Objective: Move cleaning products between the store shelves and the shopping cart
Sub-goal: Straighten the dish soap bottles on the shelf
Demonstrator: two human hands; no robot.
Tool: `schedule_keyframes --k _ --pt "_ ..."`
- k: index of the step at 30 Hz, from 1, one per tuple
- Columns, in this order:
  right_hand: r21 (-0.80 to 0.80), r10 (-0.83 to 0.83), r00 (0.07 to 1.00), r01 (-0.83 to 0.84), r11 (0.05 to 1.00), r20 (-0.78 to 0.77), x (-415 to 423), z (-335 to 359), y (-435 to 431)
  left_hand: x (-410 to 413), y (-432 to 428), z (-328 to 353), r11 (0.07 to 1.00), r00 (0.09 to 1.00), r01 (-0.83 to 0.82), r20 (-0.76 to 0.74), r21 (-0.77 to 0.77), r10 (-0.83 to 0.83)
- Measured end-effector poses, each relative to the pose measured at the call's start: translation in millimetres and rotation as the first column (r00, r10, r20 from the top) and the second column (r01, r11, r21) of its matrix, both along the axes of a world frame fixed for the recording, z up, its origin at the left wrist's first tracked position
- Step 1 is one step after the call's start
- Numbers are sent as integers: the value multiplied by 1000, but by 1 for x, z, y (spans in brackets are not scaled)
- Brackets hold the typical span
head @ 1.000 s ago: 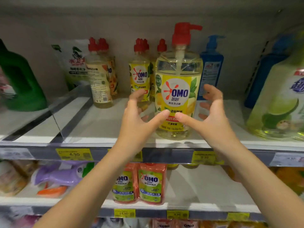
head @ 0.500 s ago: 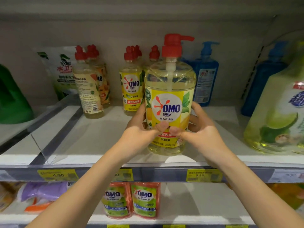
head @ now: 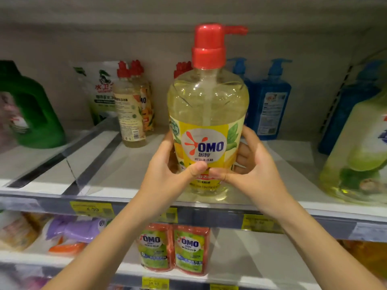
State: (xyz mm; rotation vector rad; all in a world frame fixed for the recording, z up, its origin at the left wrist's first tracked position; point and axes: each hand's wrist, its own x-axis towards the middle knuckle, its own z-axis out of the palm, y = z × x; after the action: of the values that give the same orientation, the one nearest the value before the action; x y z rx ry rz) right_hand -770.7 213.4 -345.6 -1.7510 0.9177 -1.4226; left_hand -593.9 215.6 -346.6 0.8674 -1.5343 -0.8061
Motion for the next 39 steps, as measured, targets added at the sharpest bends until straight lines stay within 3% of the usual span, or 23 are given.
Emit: schedule_keyframes --k 10,14,18,21,30,39 --pt "-165 72 995 -59 984 73 12 9 44 14 52 9 977 999 -48 -30 -209 43" --pt "-129 116 989 -103 986 96 1 11 76 7 71 10 977 1000 -2 -11 -213 -1" --pt "-106 47 991 -34 994 126 -15 -1 103 -13 91 0 985 996 82 -12 -155 -85" --pt "-36 -92 992 96 995 86 -31 -14 127 -31 104 -16 985 987 147 -50 -91 -152" --pt "291 -274 948 220 931 160 -76 -101 190 -78 131 -97 944 952 305 -4 126 -307" --pt "377 -270 950 195 905 156 -99 -210 162 -109 98 -209 902 939 312 50 299 -341"
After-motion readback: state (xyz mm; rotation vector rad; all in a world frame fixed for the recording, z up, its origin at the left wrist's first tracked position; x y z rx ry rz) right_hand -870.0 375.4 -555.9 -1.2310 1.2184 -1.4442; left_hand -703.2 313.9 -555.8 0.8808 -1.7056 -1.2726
